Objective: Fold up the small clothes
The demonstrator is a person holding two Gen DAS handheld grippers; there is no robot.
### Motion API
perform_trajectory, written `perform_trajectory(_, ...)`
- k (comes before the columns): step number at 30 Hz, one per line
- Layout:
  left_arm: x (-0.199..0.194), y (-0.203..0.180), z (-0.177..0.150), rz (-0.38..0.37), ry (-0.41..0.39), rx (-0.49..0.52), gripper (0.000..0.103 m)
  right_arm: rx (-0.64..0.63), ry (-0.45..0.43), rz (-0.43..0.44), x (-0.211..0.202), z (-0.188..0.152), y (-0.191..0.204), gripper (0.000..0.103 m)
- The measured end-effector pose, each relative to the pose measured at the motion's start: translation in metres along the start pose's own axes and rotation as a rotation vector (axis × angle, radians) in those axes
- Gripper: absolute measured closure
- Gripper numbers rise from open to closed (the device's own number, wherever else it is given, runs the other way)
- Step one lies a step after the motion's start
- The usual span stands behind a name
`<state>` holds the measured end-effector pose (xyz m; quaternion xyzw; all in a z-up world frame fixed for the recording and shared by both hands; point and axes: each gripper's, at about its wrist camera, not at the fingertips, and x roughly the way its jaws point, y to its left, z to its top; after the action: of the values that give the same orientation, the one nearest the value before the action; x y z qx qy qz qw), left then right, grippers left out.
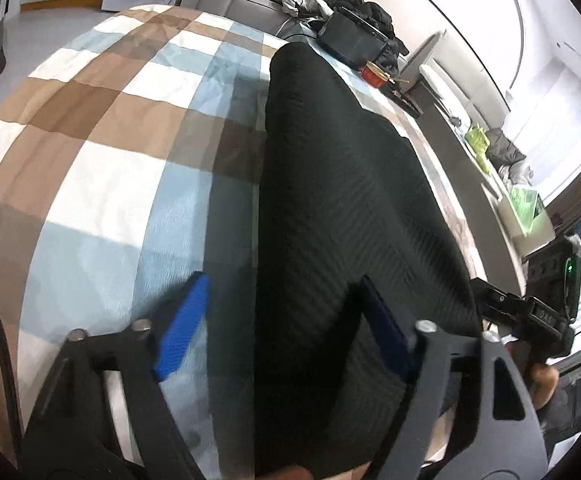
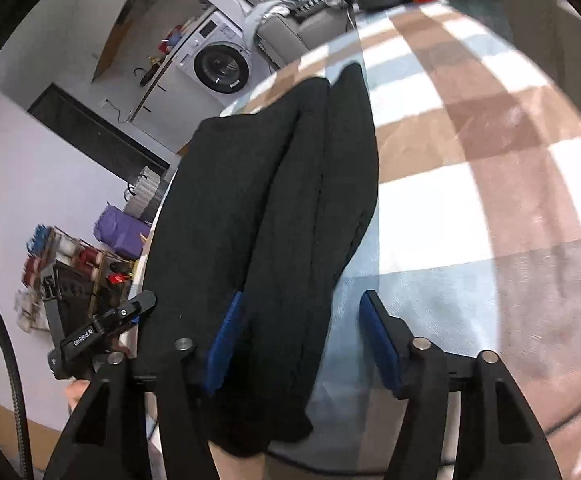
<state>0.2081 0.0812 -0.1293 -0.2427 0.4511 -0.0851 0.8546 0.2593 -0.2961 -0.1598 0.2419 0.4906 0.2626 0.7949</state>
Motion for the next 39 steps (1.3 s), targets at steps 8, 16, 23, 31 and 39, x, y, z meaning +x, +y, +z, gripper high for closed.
perform_trajectory(8, 0.019, 0.001, 0.021, -0.006, -0.019, -0.018, 0.075, -0.070, 0.009, -0.036, 0.032, 0.010, 0.021, 0.086)
perform_trajectory(16, 0.038, 0.011, 0.064, 0.018, -0.014, -0.038, 0.070, -0.043, 0.009, -0.080, 0.057, 0.046, 0.024, 0.085)
perform_trajectory(23, 0.008, 0.003, 0.067, 0.142, -0.104, 0.067, 0.039, -0.138, -0.071, -0.199, 0.019, 0.042, 0.039, 0.075)
perform_trajectory(31, 0.039, -0.052, 0.096, 0.022, -0.076, 0.282, 0.029, -0.368, -0.051, -0.105, 0.049, 0.040, 0.115, 0.075)
perform_trajectory(39, 0.070, -0.025, 0.113, 0.014, -0.025, 0.271, 0.047, -0.368, 0.057, -0.188, 0.096, 0.047, 0.101, 0.085)
